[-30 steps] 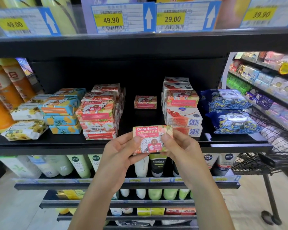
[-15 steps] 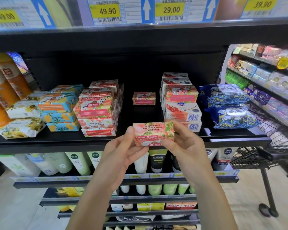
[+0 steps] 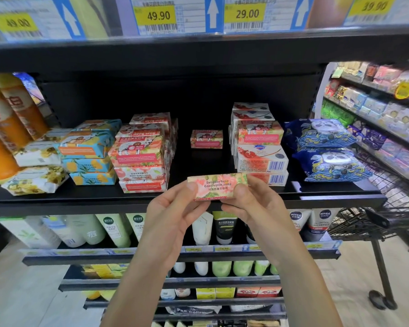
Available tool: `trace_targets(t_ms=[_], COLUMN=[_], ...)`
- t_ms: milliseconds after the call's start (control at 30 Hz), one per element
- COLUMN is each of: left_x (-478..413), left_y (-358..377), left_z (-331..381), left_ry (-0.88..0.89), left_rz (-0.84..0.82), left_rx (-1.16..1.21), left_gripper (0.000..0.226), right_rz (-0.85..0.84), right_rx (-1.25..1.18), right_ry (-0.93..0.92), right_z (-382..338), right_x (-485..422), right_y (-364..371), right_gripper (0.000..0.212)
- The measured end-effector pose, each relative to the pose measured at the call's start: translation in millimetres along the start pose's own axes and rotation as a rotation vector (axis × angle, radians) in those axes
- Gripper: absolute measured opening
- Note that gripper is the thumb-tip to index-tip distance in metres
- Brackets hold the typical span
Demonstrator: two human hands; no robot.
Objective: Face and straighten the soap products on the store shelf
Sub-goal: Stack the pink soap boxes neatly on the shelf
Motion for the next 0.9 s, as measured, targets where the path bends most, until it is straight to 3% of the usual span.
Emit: trace_targets(t_ms=[267, 433, 633, 900], left_x=[-1.1, -3.4, -2.3, -4.6], left_y=[0.5, 3.2, 5.7, 3.6], left_z=[1.5, 5.1, 1.7, -0.4], left_ry=[-0.02, -0.048, -0.098, -0.085], left_rz=[-0.005, -0.031, -0.06, -0.071], left_rx=[0.016, 0.008, -0.057, -0.112], left_gripper=[0.051, 0.064, 0.043, 0.037], right_rz=[0.022, -0.017, -0.101, -0.15], right_rx=[-0.064, -0.133, -0.147, -0.127], right_ry=[0.011, -0.02, -0.123, -0.094], right_z=[-3.6, -2.5, -6.5, -6.4], right_x=[-1.0, -1.9, -4.2, -3.8], right_y=[4.1, 3.0, 0.0, -0.1], right_gripper=[0.06, 0.065, 0.075, 0.074])
Point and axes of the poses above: each hand's wrist, its own x-axis away from the middle knuckle, its own y-axis out of the palm, z = x × y, the point moved 7 cm from there along -x, towards the middle knuckle, and after that the axes turned 12 degrees about -y, right-handed, at the moved point
